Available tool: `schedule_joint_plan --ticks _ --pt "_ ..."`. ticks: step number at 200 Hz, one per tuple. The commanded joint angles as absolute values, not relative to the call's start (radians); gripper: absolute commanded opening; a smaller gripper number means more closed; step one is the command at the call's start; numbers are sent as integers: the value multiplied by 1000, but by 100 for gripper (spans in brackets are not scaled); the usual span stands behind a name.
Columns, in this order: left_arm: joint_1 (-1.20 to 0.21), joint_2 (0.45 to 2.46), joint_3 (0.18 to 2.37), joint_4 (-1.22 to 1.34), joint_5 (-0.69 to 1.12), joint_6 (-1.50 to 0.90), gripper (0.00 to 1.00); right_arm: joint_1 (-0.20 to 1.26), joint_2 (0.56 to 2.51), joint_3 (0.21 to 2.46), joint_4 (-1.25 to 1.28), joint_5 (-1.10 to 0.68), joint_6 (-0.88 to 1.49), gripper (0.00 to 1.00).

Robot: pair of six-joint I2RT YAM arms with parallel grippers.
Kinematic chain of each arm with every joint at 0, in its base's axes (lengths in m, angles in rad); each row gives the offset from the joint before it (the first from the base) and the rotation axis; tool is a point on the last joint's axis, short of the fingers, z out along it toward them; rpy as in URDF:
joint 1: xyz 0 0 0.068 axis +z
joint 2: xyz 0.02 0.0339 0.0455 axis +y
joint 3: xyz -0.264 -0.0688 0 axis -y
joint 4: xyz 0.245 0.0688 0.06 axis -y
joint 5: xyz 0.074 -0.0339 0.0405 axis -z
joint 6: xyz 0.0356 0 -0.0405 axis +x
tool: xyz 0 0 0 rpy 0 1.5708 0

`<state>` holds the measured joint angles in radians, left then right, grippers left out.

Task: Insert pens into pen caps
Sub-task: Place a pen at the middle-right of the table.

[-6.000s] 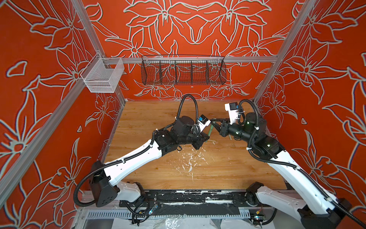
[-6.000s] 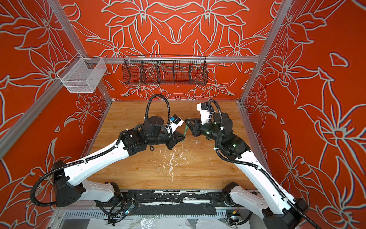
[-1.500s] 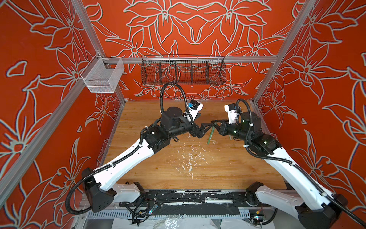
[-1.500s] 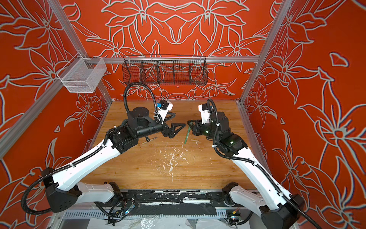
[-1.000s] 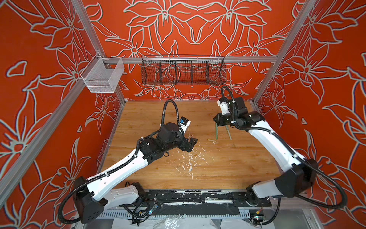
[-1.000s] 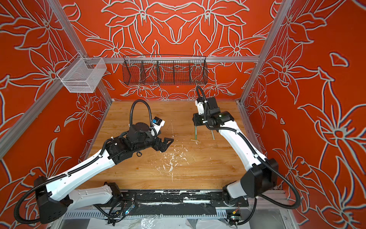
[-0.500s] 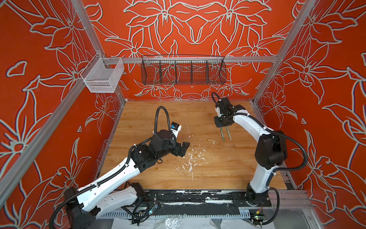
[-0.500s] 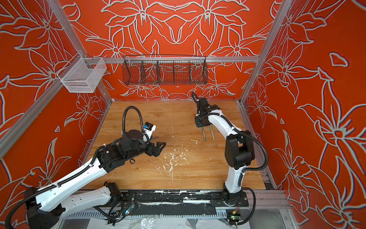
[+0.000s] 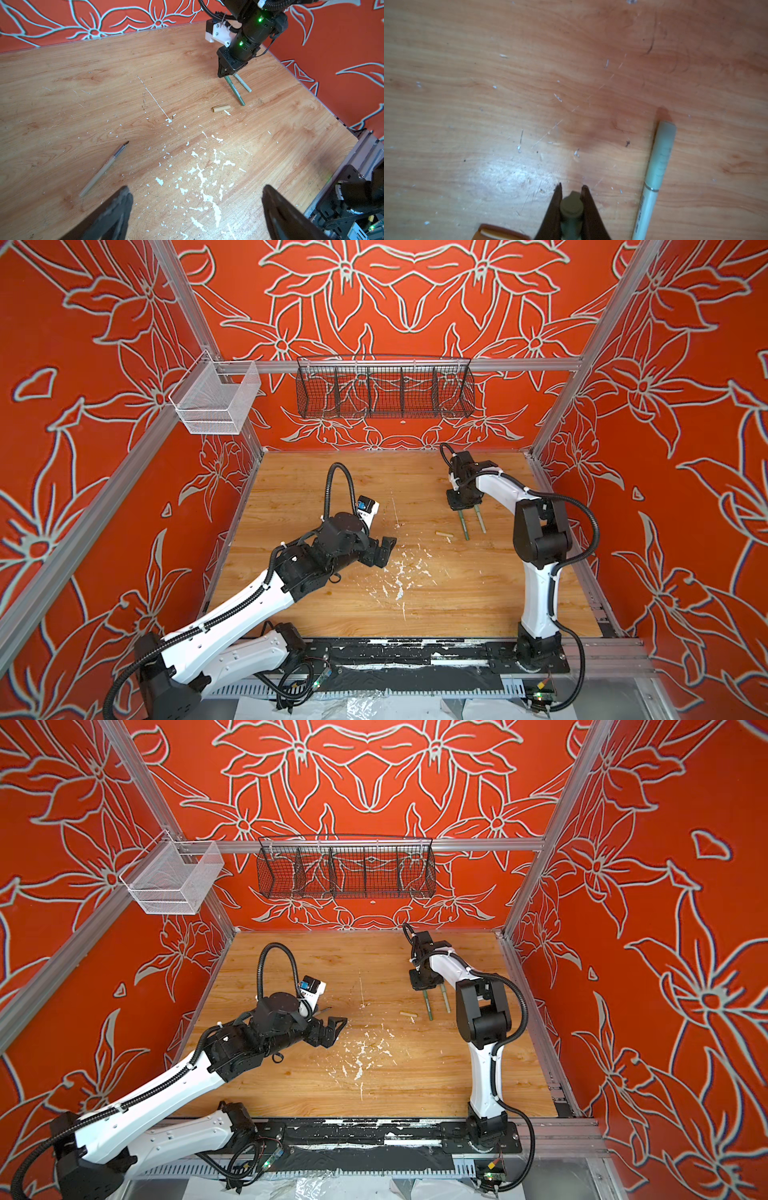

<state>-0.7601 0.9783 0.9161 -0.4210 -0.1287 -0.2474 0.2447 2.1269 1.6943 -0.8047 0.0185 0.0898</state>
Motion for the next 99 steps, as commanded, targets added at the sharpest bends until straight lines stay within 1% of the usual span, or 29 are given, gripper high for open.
schedule_joint_plan --ticks 1,24,32,39,60,79,99 --pt "-759 974 919 -442 -153 -244 97 222 2154 1734 -809 -9 74 0" --pt "-759 967 920 -458 -162 -249 97 216 2183 1746 -803 -14 71 0" --pt "-759 964 918 -464 -168 -251 97 214 2193 1750 -803 -15 71 5" --pt "-759 960 917 -467 -173 -251 97 213 2200 1752 -802 -16 72 12" --pt "-759 947 922 -488 -190 -253 97 213 2211 1757 -798 -16 70 19" --pt "-759 930 924 -507 -202 -257 97 211 2215 1761 -795 -5 71 28" --pt "-759 909 920 -515 -219 -263 97 210 2210 1768 -796 -17 72 36"
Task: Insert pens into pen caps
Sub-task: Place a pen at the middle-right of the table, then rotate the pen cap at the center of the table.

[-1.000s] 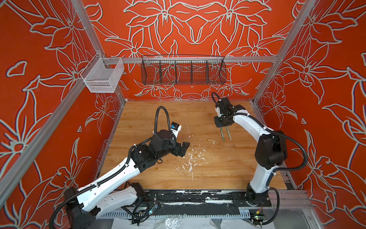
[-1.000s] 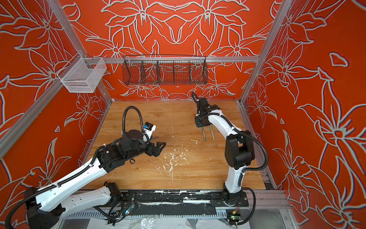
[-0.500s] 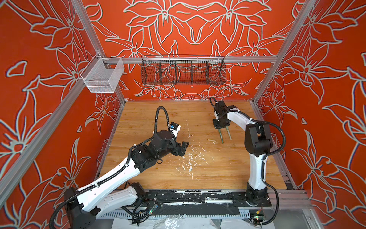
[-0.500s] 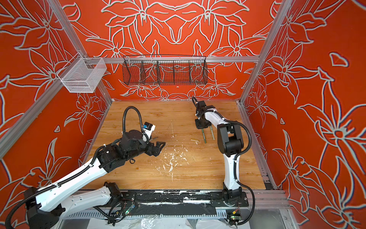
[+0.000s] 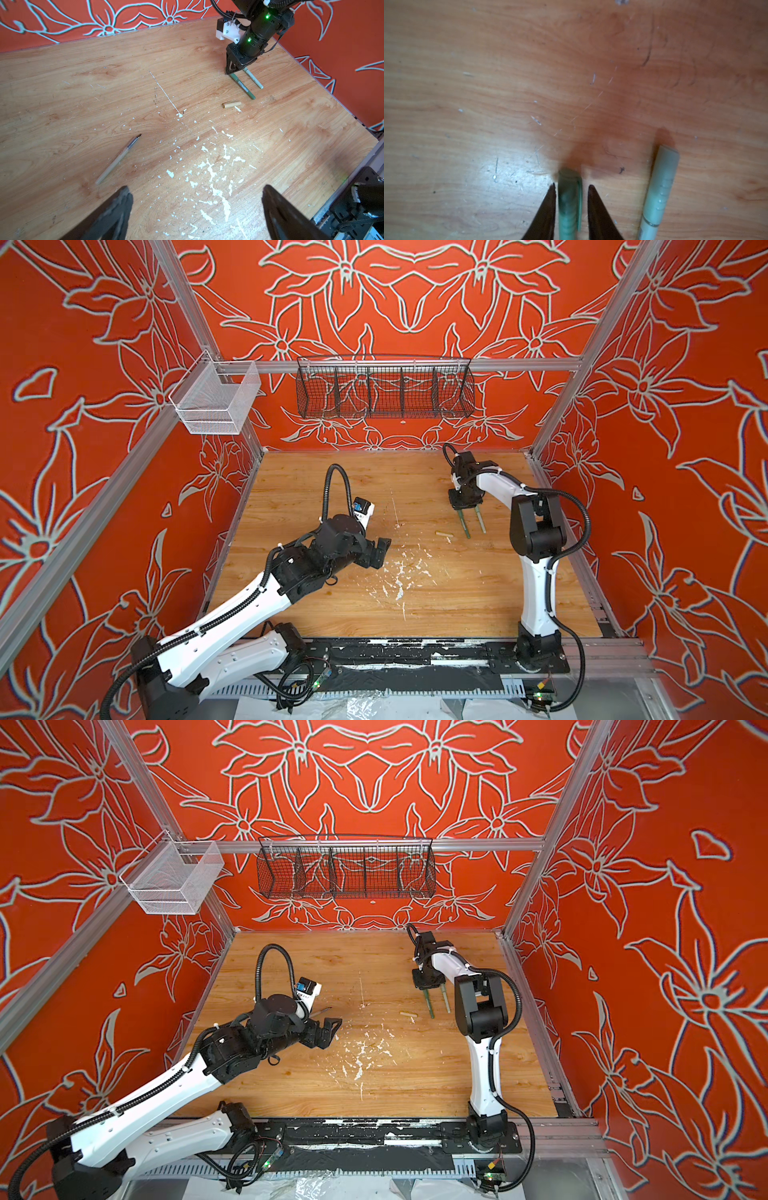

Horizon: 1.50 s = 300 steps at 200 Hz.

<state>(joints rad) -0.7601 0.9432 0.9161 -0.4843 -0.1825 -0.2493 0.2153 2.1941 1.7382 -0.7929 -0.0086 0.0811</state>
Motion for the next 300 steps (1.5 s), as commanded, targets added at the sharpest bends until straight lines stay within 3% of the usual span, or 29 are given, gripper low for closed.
schedule_joint_plan --ticks 1,32,73,129,163,214,300 --pt "-759 908 920 -515 -219 -263 97 210 2209 1768 -796 -17 72 36" --pt "-759 903 929 -528 -232 -255 97 211 2164 1766 -801 -21 81 41" --pt "-759 902 942 -524 -236 -250 97 213 1958 1648 -743 -103 114 43" --pt "-711 940 1027 -531 -291 -220 97 297 1625 1325 -641 -206 230 46" --pt "-632 958 997 -501 -219 -257 97 397 1541 1143 -592 -162 315 46" --pt "-606 979 985 -421 -190 -319 97 403 1396 852 -383 -186 433 46" --pt "-604 922 945 -475 -213 -313 97 400 1461 807 -224 -207 504 47"
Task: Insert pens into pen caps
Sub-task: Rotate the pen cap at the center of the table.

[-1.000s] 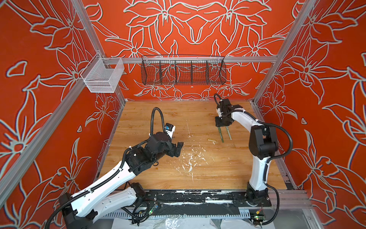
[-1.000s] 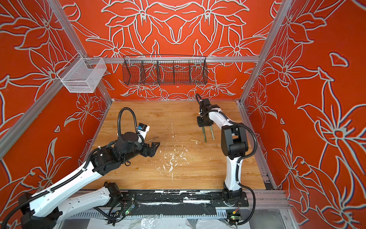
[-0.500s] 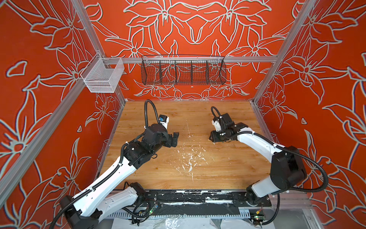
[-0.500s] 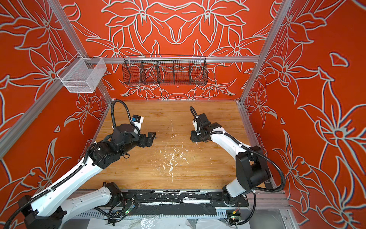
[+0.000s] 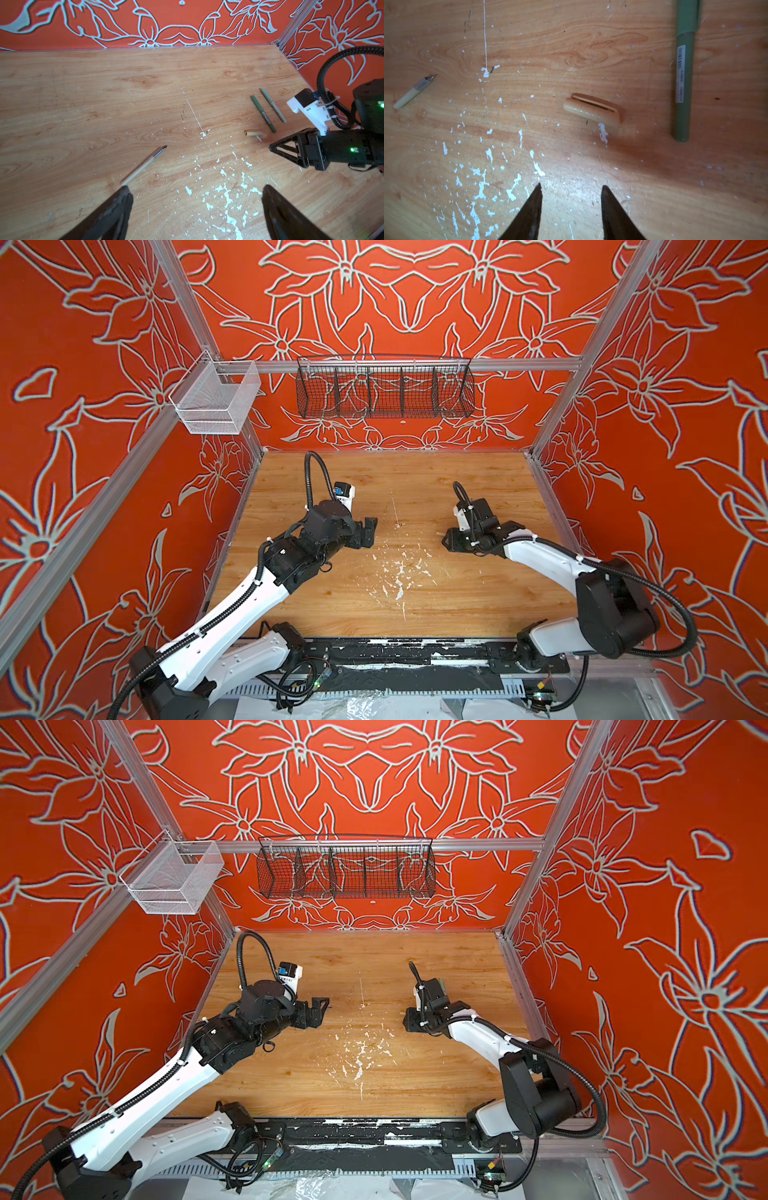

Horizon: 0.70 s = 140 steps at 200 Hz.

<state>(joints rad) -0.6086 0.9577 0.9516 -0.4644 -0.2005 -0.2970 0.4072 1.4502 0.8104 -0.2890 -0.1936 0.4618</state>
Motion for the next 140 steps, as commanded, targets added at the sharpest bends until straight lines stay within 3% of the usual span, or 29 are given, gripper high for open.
schedule_joint_plan --ticks 1,140 --pt "-604 922 946 -475 -213 -313 97 400 1461 807 -226 -205 504 47" --pt "-602 910 921 -438 -235 -316 97 374 1538 792 -195 -214 507 49"
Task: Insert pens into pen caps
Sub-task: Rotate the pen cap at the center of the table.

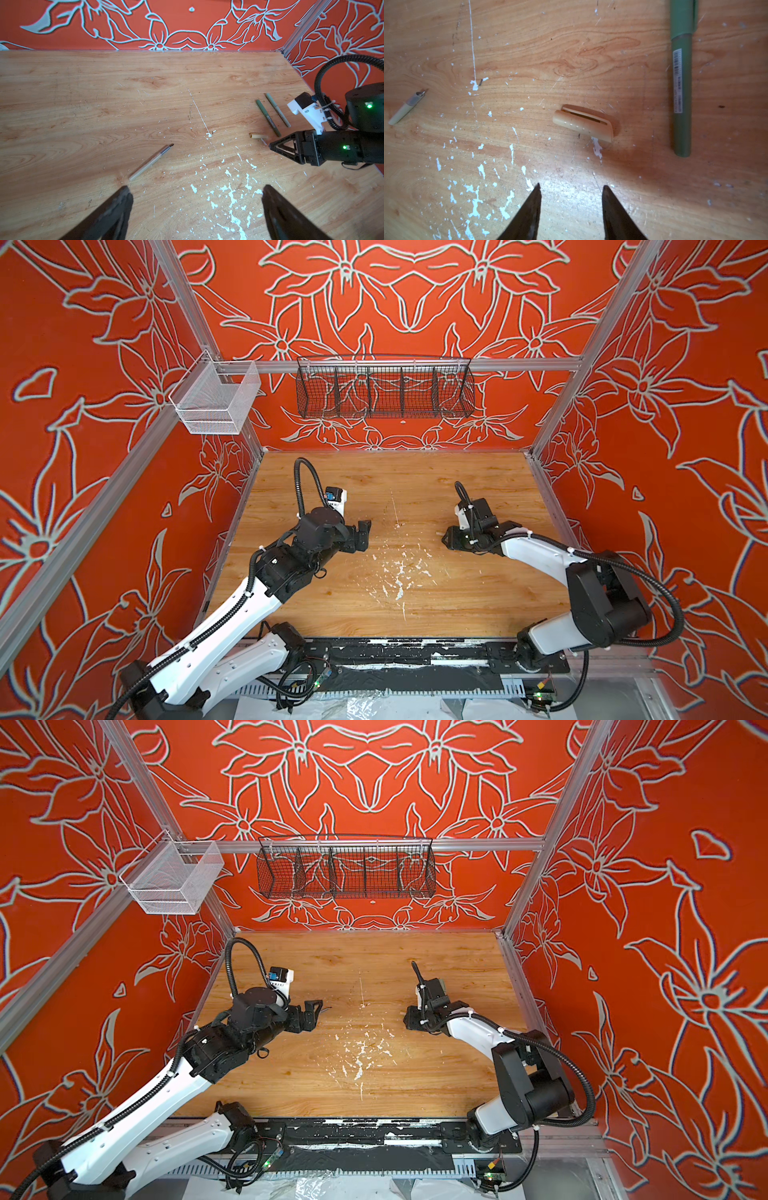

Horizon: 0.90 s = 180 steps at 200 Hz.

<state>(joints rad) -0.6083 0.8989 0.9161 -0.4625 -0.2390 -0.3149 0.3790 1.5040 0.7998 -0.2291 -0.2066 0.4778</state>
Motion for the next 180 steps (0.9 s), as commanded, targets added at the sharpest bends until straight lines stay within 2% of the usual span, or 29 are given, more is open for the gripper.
schedule_joint_plan --ticks 1,63,180 --pt "-602 911 922 -438 -235 -315 97 374 1540 792 -193 -213 506 49" --pt "-600 936 932 -467 -214 -318 97 364 1634 815 -143 -207 499 49" --pt "-598 908 937 -471 -249 -296 97 301 1841 1087 -243 -260 393 50"
